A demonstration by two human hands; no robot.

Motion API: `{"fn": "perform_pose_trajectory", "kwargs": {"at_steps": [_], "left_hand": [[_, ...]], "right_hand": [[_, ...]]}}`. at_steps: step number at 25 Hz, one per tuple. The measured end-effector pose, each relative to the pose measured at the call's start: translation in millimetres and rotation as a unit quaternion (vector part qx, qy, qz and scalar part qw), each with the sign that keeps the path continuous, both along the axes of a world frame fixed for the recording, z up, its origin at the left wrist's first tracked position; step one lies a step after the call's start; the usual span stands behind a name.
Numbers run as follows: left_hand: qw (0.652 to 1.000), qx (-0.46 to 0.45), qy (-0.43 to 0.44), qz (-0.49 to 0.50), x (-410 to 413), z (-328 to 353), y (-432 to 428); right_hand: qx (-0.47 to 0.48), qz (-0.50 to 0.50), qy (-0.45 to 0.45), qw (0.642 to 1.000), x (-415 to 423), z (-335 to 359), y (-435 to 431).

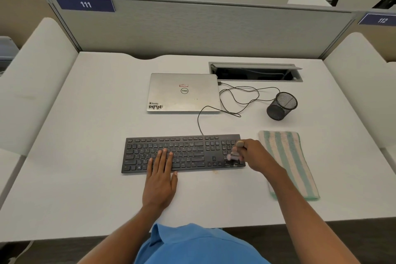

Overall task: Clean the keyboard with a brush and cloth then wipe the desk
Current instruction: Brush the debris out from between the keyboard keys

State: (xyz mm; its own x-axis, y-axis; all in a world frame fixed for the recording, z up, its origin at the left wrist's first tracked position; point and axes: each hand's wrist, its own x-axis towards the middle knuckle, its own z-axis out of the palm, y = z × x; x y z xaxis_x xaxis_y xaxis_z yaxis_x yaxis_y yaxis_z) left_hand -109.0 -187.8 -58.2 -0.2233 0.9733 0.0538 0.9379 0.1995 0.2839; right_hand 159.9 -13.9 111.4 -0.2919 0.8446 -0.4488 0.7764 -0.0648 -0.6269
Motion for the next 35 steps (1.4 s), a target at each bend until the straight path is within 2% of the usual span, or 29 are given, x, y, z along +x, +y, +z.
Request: {"fn": "perform_pose_trajectory", "kwargs": {"at_steps": [3,9,16,23,28,32,35], "left_hand": [[1.000,-0.003,0.002,0.000,2,0,0],[1.000,-0.003,0.000,0.001,1,0,0],[1.000,-0.004,0.002,0.000,1,-1,-1],[1.000,0.000,-0.002,-0.001,1,-1,0],[1.000,-0.001,-0.001,-0.001,1,0,-1],[1.000,0.000,-0.001,-0.001,1,0,0],[1.000,0.004,-0.004,-0.002,1,0,0]], "right_hand": [[-0.014,-0.022,0.000,1.000,1,8,0],[-0.011,0.067,-0.005,0.998,-29,9,-14],[-0.019,-0.015,-0.013,1.000,0,5,-1],[-0.025,0.057,-0.018,0.998,-13,3,-12],[-0.036,0.006,-0.008,0.999,-4,4,3],[-0.029,0.048,0.015,0.998,-18,8,-4],[-0.027,0.072,-0.001,0.997,-16,5,-7]]}}
